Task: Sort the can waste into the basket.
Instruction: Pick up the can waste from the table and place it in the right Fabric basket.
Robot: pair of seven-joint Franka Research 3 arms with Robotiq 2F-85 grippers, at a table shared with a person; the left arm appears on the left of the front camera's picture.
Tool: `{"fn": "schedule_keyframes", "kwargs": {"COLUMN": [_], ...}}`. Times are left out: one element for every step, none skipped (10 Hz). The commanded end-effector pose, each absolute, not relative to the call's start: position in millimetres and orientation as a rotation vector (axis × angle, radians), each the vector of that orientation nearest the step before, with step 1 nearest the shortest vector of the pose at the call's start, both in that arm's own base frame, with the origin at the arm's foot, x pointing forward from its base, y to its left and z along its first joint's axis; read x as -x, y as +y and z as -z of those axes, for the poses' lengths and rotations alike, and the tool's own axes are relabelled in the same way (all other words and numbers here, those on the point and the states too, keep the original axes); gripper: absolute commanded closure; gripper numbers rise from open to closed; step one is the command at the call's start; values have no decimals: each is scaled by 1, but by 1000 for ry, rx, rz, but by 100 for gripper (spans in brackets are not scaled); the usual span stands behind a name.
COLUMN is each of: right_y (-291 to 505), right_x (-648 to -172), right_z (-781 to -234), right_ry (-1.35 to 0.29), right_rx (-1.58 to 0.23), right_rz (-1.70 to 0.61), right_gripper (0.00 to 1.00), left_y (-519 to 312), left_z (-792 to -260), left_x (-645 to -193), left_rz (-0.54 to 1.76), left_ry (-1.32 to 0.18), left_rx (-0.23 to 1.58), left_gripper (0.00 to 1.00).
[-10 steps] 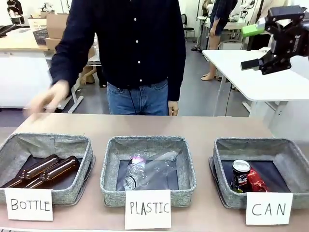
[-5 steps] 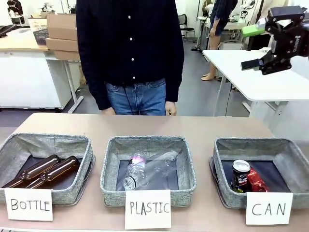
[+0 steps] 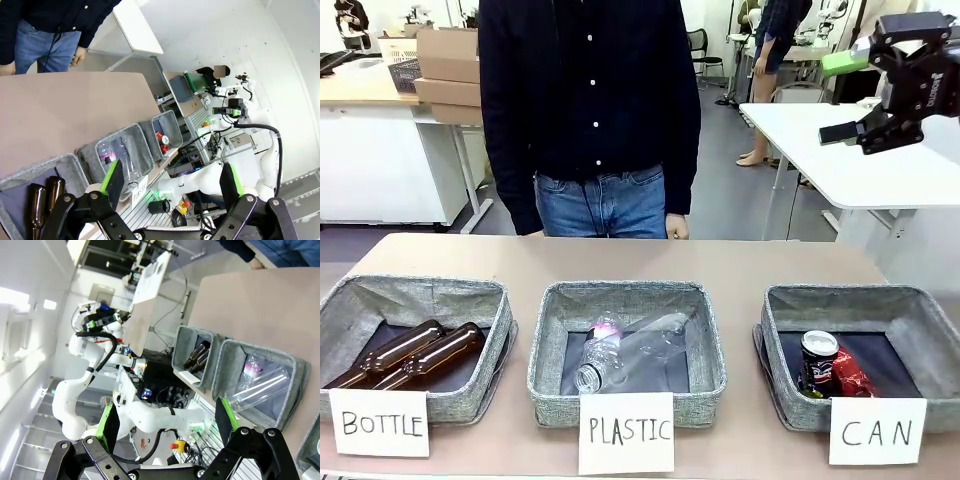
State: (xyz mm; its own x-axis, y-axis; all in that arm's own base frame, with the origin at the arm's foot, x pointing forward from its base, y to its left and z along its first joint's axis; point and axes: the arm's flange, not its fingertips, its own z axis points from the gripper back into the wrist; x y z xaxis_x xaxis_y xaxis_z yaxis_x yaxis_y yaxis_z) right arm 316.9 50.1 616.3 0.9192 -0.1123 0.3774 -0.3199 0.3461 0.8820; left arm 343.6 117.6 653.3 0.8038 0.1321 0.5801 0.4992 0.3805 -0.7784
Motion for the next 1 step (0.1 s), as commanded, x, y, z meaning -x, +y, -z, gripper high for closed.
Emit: {"fn": "schedule_keyframes", "kwargs": {"right_y": [51], "right_x": [-317], "right_z": [-613], "right_ry": [-420], "right_rx": [-1209], "right_rz": [-155], "right_gripper": [0], "left_y": [119], "left_z": [-655], "left_x": [-343], "left_rz": [279], "left_ry": [-627], "left_rx": [1162], "left_gripper": [0]}}
